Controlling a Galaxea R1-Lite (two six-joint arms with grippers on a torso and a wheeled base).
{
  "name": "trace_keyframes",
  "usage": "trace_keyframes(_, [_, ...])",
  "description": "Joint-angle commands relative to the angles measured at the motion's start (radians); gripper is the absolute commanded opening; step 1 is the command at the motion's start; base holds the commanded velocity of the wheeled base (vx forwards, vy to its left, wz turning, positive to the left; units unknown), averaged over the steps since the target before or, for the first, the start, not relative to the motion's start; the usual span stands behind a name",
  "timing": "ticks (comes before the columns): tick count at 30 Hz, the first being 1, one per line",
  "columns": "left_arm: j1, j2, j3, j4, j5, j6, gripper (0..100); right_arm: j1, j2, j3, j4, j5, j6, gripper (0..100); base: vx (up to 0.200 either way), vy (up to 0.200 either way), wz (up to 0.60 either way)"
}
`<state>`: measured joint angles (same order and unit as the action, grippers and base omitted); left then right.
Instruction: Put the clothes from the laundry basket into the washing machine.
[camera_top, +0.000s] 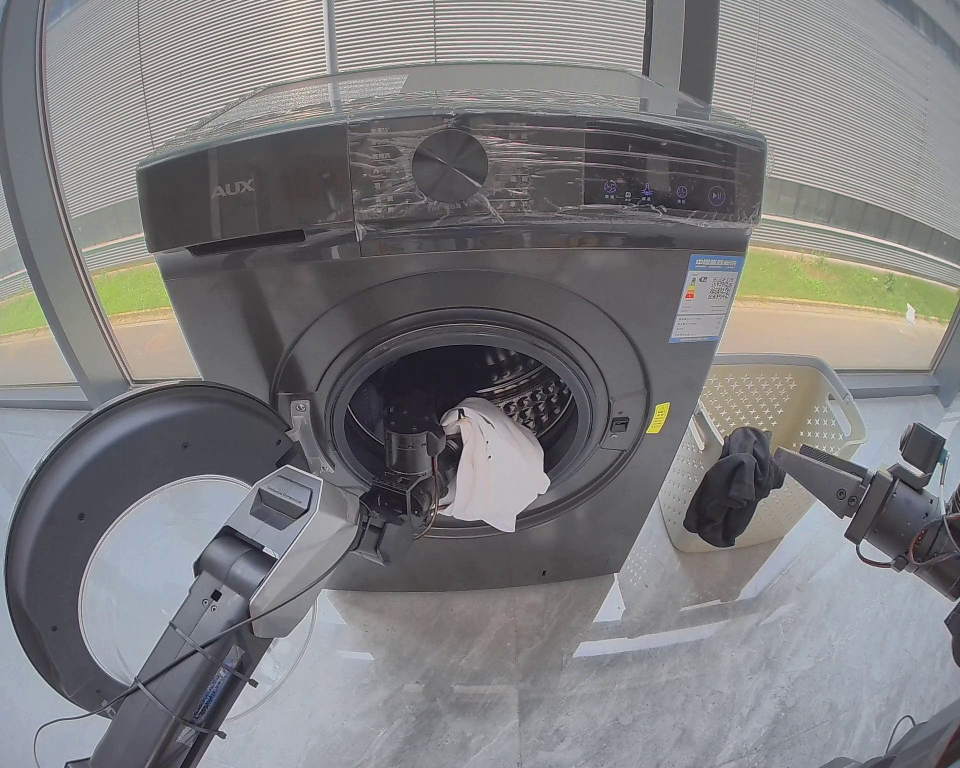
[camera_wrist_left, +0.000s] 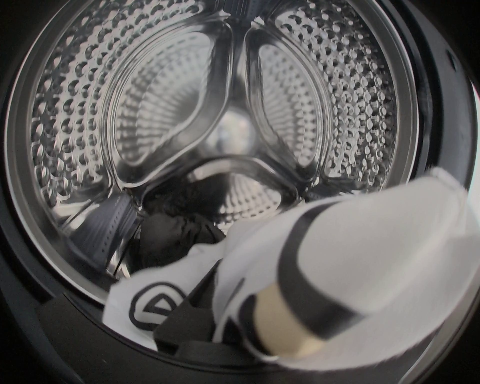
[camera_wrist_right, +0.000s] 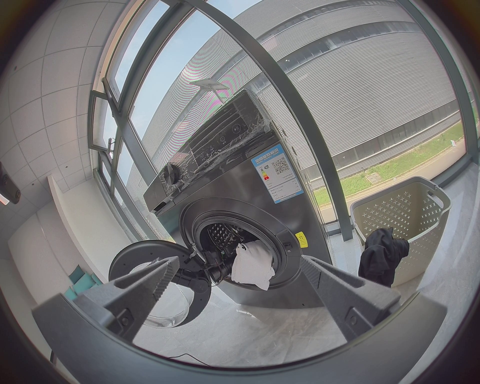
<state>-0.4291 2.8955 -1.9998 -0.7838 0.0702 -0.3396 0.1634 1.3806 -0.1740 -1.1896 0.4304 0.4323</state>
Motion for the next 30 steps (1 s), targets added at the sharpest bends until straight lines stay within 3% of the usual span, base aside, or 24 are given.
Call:
trace_keyframes(1, [-0.002,0.034,0.0,0.02,0.0,-0.001,0,0.001,0.0,0.001,-0.001,0.001,0.0,100,0.0,0.0,0.0])
trace_keyframes(4, [-0.003,0.027,0.0,0.043,-0.004,-0.001,0,-0.001,0.0,-0.001,-0.001,0.001,0.0,100,0.0,0.0,0.0])
trace_keyframes(5, [-0.003,0.027,0.0,0.043,-0.004,-0.001,100,-0.001,0.0,-0.001,-0.001,0.001,0.0,100,0.0,0.0,0.0])
trace_keyframes(15, [-0.03,0.014,0.0,0.067,-0.03,-0.001,100,-0.001,-0.002,-0.002,-0.001,0.001,0.0,100,0.0,0.0,0.0])
trace_keyframes(26, [-0.028,-0.098,0.0,0.248,-0.021,-0.009,100,0.001,-0.006,-0.007,-0.001,0.002,0.0,100,0.0,0.0,0.0])
trace_keyframes(30, [-0.03,-0.119,0.0,0.325,0.006,-0.009,100,0.001,-0.006,-0.012,-0.001,0.002,0.0,100,0.0,0.0,0.0])
